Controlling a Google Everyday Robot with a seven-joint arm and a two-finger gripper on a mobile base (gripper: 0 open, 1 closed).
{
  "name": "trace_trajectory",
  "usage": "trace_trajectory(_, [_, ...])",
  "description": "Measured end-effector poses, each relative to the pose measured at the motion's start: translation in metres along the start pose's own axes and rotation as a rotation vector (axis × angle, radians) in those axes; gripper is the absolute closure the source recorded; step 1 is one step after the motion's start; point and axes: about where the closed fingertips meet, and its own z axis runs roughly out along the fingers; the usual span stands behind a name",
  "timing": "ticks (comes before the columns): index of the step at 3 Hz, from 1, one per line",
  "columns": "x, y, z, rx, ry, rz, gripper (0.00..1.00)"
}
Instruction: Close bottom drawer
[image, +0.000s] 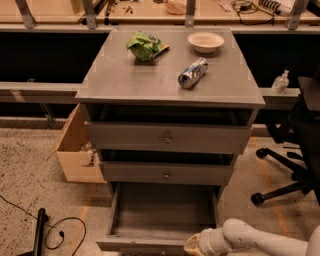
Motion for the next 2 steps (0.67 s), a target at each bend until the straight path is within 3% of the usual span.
trace_trajectory(2, [0.010, 0.009, 0.034, -0.022, -0.001, -0.031, 1.00])
